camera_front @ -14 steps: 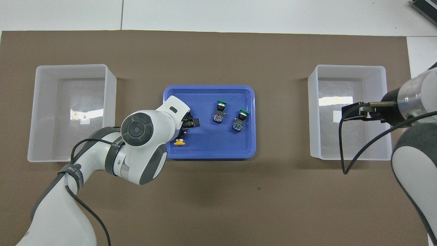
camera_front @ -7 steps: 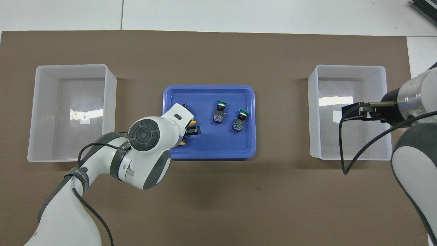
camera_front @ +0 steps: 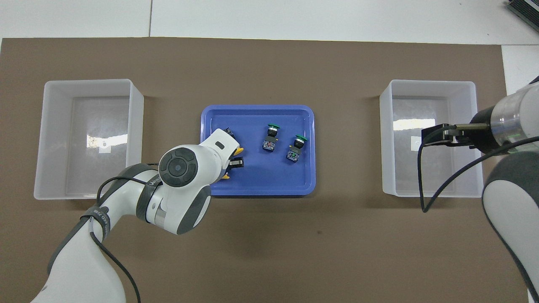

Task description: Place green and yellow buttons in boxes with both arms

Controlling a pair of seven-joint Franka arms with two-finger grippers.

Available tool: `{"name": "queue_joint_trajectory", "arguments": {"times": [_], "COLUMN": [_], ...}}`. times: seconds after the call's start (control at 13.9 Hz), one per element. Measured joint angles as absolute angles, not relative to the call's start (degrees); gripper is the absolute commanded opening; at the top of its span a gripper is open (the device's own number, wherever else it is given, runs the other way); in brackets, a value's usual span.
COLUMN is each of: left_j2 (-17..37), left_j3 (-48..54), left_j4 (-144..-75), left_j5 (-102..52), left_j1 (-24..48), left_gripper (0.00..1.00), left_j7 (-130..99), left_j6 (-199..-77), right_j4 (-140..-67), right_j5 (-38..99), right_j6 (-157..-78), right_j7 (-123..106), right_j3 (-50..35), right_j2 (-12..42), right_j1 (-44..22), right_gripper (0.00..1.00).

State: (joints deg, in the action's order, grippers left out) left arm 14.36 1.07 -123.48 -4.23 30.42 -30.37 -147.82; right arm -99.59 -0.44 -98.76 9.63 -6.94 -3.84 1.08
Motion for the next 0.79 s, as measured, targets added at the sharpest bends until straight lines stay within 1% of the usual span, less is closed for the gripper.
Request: {"name": "queue_joint_trajectory", "arguments": {"times": [0.14,0.29,0.57,0.79], "left_j2": [14.4,14.3,13.2,10.3], "left_j3": [1.1,0.8,-1.1,-4.0], "left_j4": [-123.4,-122.5,-115.0,-111.0], "left_j5": [-4.0,-3.3,-1.8,-1.3], "left_j1": [30.4,30.4,30.2,29.9], "left_gripper": [0.0,0.0,0.0,0.0], "left_j7": [-30.4,-30.4,-30.4,-30.1], "left_j6": [-147.8,-146.7,-135.2,-129.2], "right_j4": [-100.7,-102.8,-106.1,-106.6], "right_j5": [-0.4,-0.4,-0.3,-0.4], "right_j6": [-101.1,-105.4,-113.2,-118.5], "right_j7": [11.7,14.9,25.7,33.2], "right_j3": [-7.0,-7.0,-7.1,-7.2], "right_j2": [-3.7,-3.2,-0.1,3.9], "right_j1": [0.6,-0.9,-7.3,-11.8], "right_gripper": [1.0,1.0,1.0,1.0]}}
